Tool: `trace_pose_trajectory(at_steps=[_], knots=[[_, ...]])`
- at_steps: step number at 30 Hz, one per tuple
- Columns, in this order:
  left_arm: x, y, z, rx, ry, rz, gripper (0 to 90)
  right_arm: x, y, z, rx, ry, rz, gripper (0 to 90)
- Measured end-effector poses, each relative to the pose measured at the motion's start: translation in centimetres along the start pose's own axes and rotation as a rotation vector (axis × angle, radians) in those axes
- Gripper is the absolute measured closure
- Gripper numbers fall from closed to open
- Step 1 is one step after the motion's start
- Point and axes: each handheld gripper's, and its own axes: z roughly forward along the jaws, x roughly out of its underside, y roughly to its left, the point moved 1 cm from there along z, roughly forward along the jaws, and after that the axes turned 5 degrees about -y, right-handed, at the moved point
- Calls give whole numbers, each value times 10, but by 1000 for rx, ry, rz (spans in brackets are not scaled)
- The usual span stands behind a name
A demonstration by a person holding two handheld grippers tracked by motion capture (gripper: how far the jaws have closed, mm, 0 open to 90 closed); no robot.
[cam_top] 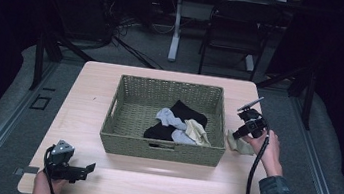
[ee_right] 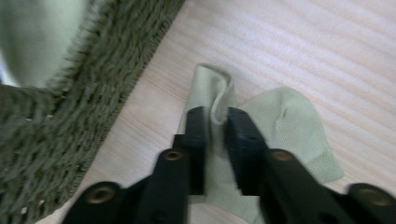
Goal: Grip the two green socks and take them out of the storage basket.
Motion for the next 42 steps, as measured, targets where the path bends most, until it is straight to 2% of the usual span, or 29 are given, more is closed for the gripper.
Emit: trace_pose_trajectory(at_steps=[1,2,3,4,7,10,11,14,16,18,21,25,29,31,32,34,35,37,42], knots=[[0,0,0,-2,1,0,2,-1,-1,-5,-3,-22,3,602],[0,0,0,-2,1,0,2,-1,-1,-5,-3,-22,3,602],[0,0,0,-2,1,-1,2,-3,-2,-12,8,-33,6,483],[0,0,0,-2,1,-1,2,-3,-2,-12,8,-33,6,483],[0,0,0,1,0,-3,2,-6,-2,-29,7,-49,-11,365],[0,0,0,0,0,-3,3,-9,0,-40,10,-66,-17,333],[0,0,1,3,0,-4,3,-12,1,-49,14,-73,-22,261],[0,0,0,0,2,-1,3,-16,4,-56,21,-88,-18,237],[0,0,0,0,1,-2,3,-20,5,-65,30,-77,-44,180],[0,0,0,0,1,-2,3,-26,10,-80,43,-98,-56,155],[0,0,1,2,0,-3,3,-33,15,-90,45,-130,-56,150],[0,0,1,5,-2,-7,3,-41,23,-100,49,-143,-81,135],[0,0,1,7,-3,-8,3,-54,36,-111,45,-162,-114,100],[0,0,1,7,-3,-7,3,-56,39,-111,43,-166,-119,96],[0,0,1,8,-4,-7,3,-62,47,-113,40,-165,-137,75],[0,0,1,7,-4,-7,3,-64,49,-113,43,-164,-147,70],[0,0,1,7,-4,-8,3,-67,53,-112,35,-179,-151,64],[0,0,1,7,-4,-10,3,-74,62,-112,36,-176,-175,34],[0,0,1,9,-4,-8,3,-82,73,-110,33,-163,-205,4]])
